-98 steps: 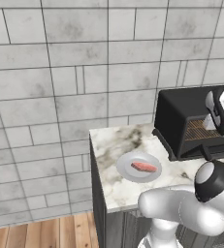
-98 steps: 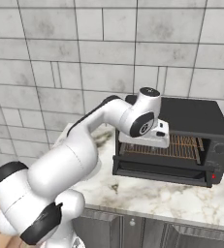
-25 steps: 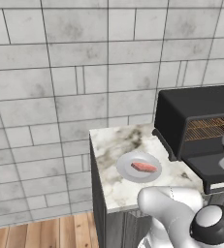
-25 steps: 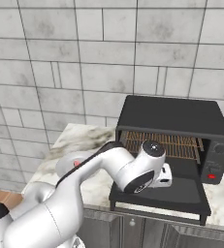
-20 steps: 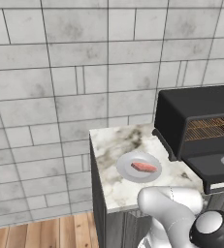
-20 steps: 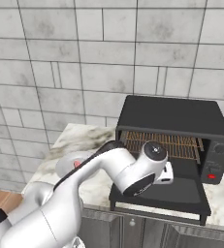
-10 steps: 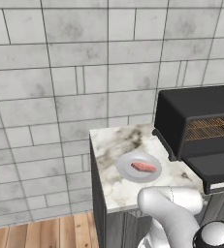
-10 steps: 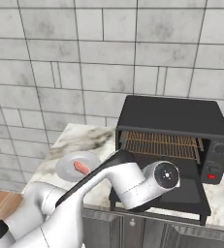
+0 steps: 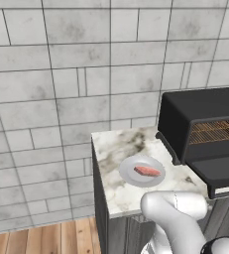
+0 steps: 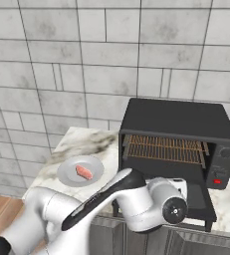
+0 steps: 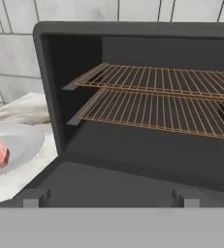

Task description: Open the toaster oven door. Place the baguette on the top rack in the toaster oven and place the steak on the bottom rack.

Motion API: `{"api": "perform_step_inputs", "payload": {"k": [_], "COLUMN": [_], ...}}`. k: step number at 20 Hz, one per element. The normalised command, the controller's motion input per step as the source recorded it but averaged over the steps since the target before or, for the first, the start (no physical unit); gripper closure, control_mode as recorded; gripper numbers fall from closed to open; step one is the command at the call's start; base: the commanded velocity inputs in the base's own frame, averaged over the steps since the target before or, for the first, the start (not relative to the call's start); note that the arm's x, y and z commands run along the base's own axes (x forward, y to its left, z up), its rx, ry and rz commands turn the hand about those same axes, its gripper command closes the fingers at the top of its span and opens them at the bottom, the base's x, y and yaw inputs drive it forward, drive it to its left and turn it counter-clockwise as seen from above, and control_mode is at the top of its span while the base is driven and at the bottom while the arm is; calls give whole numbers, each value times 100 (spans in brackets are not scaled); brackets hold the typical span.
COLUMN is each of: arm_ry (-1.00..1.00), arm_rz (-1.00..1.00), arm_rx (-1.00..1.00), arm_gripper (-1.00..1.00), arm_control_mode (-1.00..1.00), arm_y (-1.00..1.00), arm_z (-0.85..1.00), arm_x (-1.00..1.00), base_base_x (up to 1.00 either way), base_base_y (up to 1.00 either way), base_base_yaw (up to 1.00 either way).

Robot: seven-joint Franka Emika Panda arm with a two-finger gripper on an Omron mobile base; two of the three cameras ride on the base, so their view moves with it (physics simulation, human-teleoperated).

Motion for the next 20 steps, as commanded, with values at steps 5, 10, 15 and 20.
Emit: {"api": "perform_step_inputs", "payload": {"k": [5, 10, 15, 20], "arm_ry": [-13, 0, 0, -2], "arm_rz": [1, 3, 8, 12], "arm_rx": [0, 0, 0, 0], "arm_gripper": [-100, -100, -100, -100], "arm_control_mode": [-100, -100, -100, -100], "arm_y": [-13, -5, -20, -14], "arm_z": [4, 0, 2, -1], "arm_x": [21, 26, 31, 29], "base_base_x": [0, 0, 0, 0], "base_base_y": [0, 0, 0, 0], "base_base_yaw": [0, 0, 0, 0]}}
